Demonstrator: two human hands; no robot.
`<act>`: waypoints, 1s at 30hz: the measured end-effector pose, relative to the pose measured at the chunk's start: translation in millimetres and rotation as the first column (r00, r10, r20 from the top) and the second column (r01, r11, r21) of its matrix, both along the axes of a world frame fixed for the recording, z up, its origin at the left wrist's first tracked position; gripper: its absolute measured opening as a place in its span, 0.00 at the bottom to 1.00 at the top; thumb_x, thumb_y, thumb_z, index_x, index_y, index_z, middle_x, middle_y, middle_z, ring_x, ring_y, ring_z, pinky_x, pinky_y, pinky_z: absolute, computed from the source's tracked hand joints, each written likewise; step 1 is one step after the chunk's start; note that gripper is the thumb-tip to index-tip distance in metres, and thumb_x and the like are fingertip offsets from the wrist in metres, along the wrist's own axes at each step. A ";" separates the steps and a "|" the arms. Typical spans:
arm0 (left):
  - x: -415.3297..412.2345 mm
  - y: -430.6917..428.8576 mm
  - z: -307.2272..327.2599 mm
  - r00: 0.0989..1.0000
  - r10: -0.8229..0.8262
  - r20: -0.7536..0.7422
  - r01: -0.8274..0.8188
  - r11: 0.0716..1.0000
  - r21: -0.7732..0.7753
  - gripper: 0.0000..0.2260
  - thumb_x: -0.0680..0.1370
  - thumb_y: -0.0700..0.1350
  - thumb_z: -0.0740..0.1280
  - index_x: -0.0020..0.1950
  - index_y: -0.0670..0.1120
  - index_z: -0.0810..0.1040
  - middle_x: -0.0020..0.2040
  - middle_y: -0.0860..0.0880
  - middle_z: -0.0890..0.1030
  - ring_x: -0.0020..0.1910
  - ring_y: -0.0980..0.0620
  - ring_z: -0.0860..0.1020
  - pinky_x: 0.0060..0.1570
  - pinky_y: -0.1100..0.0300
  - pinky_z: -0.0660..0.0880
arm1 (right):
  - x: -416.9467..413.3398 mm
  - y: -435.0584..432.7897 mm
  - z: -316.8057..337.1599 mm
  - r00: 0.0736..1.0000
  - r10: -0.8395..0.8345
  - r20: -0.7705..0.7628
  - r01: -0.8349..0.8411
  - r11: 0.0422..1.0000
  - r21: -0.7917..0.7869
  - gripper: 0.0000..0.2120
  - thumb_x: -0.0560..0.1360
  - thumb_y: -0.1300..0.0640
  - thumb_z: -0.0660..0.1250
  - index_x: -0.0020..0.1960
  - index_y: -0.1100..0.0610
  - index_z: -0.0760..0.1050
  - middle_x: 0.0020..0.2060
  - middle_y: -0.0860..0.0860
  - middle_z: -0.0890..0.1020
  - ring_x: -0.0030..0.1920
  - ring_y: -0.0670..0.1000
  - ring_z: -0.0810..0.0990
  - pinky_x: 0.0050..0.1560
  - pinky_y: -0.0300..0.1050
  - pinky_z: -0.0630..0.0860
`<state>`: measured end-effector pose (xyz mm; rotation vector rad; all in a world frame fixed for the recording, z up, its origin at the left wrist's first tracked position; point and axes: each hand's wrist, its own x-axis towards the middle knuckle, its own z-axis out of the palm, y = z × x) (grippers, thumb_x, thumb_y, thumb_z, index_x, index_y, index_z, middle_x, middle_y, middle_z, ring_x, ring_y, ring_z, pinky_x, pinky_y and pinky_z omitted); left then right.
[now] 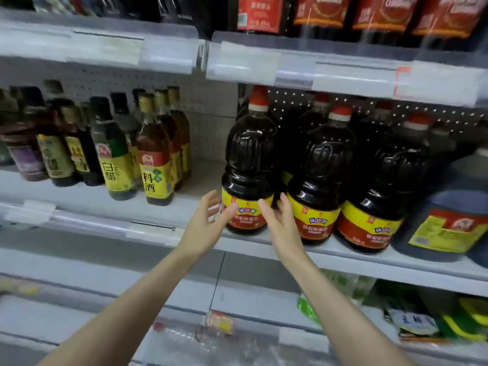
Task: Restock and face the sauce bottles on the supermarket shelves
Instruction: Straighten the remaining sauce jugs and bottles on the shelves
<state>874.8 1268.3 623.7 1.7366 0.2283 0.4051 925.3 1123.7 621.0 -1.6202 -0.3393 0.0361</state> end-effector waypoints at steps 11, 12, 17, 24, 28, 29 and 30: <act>66.1 33.6 -46.9 0.958 -0.261 0.115 0.259 0.965 0.035 0.31 0.70 0.58 0.66 0.72 0.51 0.65 0.61 0.57 0.77 0.58 0.62 0.77 0.55 0.65 0.75 | 52.8 21.0 -47.6 0.997 0.053 0.049 -0.052 0.998 -0.026 0.47 0.63 0.23 0.62 0.76 0.40 0.53 0.70 0.39 0.68 0.70 0.44 0.67 0.71 0.52 0.66; 68.5 35.9 -48.5 0.956 -0.271 0.115 0.269 0.962 0.036 0.32 0.70 0.58 0.66 0.72 0.51 0.65 0.62 0.56 0.77 0.58 0.62 0.77 0.55 0.65 0.75 | 54.4 21.0 -49.9 0.997 0.064 0.049 -0.063 0.998 -0.026 0.45 0.65 0.24 0.62 0.76 0.40 0.53 0.70 0.38 0.69 0.70 0.43 0.67 0.71 0.52 0.66; 72.3 39.3 -47.1 0.935 -0.325 0.140 0.327 0.945 0.012 0.30 0.70 0.54 0.67 0.71 0.49 0.65 0.60 0.56 0.78 0.56 0.64 0.78 0.51 0.68 0.75 | 56.1 19.4 -53.6 0.994 0.066 0.087 -0.064 0.998 -0.025 0.37 0.71 0.32 0.61 0.76 0.40 0.55 0.68 0.38 0.70 0.67 0.40 0.69 0.70 0.49 0.68; 70.7 40.8 -38.7 0.917 -0.380 0.124 0.380 0.925 0.022 0.22 0.76 0.47 0.64 0.69 0.50 0.66 0.57 0.58 0.77 0.51 0.68 0.78 0.46 0.72 0.74 | 55.9 22.6 -54.6 0.993 0.040 0.107 -0.038 0.999 -0.021 0.36 0.70 0.30 0.61 0.74 0.38 0.57 0.67 0.37 0.71 0.68 0.43 0.69 0.70 0.53 0.68; 69.9 40.4 -37.9 0.913 -0.391 0.113 0.392 0.920 0.012 0.20 0.78 0.45 0.63 0.69 0.50 0.65 0.57 0.58 0.77 0.50 0.69 0.78 0.45 0.73 0.74 | 55.1 17.7 -49.5 0.989 0.101 0.104 -0.101 0.995 -0.002 0.34 0.71 0.37 0.63 0.75 0.41 0.58 0.67 0.38 0.72 0.67 0.41 0.71 0.67 0.45 0.70; 69.3 40.6 -38.2 0.913 -0.392 0.112 0.394 0.919 0.009 0.21 0.77 0.47 0.63 0.70 0.50 0.65 0.57 0.58 0.77 0.51 0.69 0.78 0.45 0.73 0.74 | 54.6 15.9 -48.4 0.988 0.116 0.105 -0.116 0.993 -0.001 0.33 0.72 0.38 0.63 0.75 0.42 0.59 0.67 0.38 0.72 0.66 0.40 0.72 0.65 0.42 0.71; 68.8 41.3 -37.9 0.913 -0.392 0.110 0.394 0.919 0.005 0.23 0.75 0.48 0.64 0.70 0.50 0.65 0.58 0.58 0.77 0.52 0.68 0.78 0.46 0.73 0.74 | 54.3 14.7 -47.9 0.987 0.126 0.103 -0.126 0.992 -0.001 0.33 0.72 0.39 0.63 0.75 0.42 0.59 0.67 0.39 0.72 0.65 0.39 0.72 0.64 0.40 0.71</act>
